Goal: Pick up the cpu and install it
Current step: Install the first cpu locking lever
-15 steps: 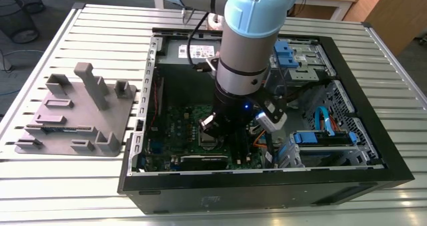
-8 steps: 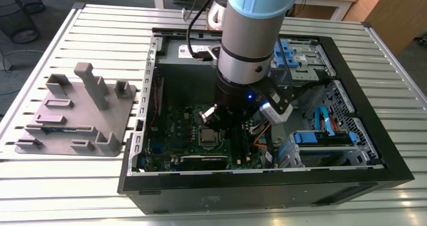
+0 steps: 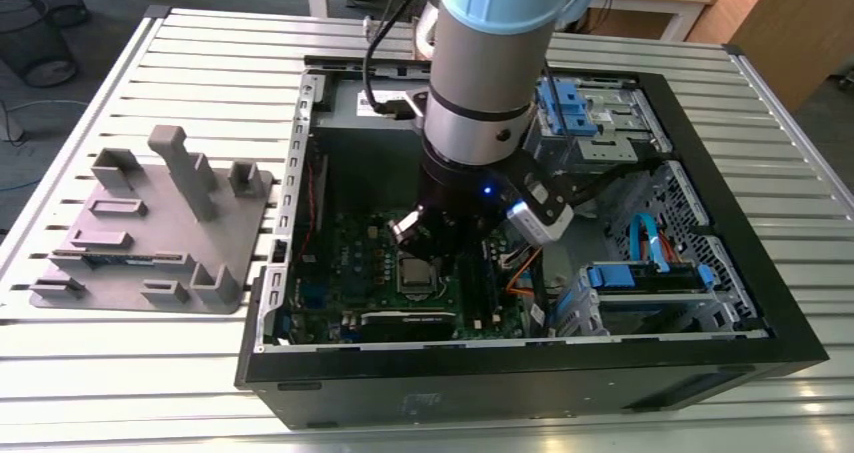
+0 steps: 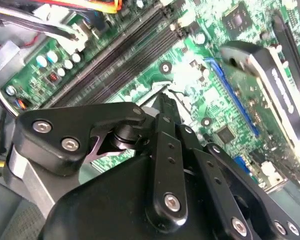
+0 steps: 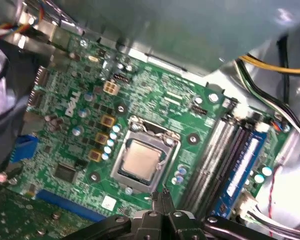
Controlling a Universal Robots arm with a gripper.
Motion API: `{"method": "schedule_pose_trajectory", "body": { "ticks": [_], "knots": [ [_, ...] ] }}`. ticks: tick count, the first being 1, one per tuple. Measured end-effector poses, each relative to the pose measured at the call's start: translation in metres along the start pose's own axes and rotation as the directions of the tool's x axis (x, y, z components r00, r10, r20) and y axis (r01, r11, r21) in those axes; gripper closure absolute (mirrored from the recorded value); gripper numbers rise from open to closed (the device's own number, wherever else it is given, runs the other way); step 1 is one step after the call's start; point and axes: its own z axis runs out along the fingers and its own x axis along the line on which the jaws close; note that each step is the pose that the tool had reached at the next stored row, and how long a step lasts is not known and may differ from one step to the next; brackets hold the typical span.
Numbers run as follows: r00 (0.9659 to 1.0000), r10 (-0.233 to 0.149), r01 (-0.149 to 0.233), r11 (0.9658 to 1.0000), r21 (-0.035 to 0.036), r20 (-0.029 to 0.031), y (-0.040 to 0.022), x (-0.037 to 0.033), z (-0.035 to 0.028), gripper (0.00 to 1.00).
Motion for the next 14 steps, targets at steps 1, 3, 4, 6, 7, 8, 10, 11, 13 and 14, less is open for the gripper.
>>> {"method": "schedule_pose_trajectory", "body": {
  "ticks": [1, 3, 4, 6, 7, 8, 10, 11, 13, 14],
  "knots": [
    [1.0, 0.0, 0.0, 1.0, 0.0, 0.0003, 0.002, 0.0026, 0.0001, 0.89],
    [1.0, 0.001, -0.001, 1.0, 0.0003, 0.001, 0.0065, 0.0084, 0.0003, 0.89],
    [1.0, 0.002, -0.002, 1.0, 0.0005, 0.0015, 0.0087, 0.0112, 0.0004, 0.89],
    [1.0, 0.004, -0.004, 1.0, 0.0003, 0.0036, 0.0117, 0.017, 0.0004, 0.89],
    [1.0, 0.005, -0.005, 1.0, 0.0003, 0.005, 0.013, 0.0196, 0.0005, 0.89],
    [1.0, 0.006, -0.006, 1.0, 0.0008, 0.0065, 0.0138, 0.0215, 0.0005, 0.89],
    [1.0, 0.007, -0.007, 1.0, 0.0008, 0.007, 0.0138, 0.0218, -0.0007, 0.89],
    [1.0, 0.007, -0.007, 1.0, 0.0006, 0.0071, 0.0136, 0.0219, -0.0026, 0.89],
    [1.0, 0.007, -0.007, 1.0, 0.0006, 0.0071, 0.013, 0.0223, -0.0083, 0.89],
    [1.0, 0.007, -0.007, 1.0, 0.0005, 0.0072, 0.0127, 0.0225, -0.012, 0.89]
  ]
}}
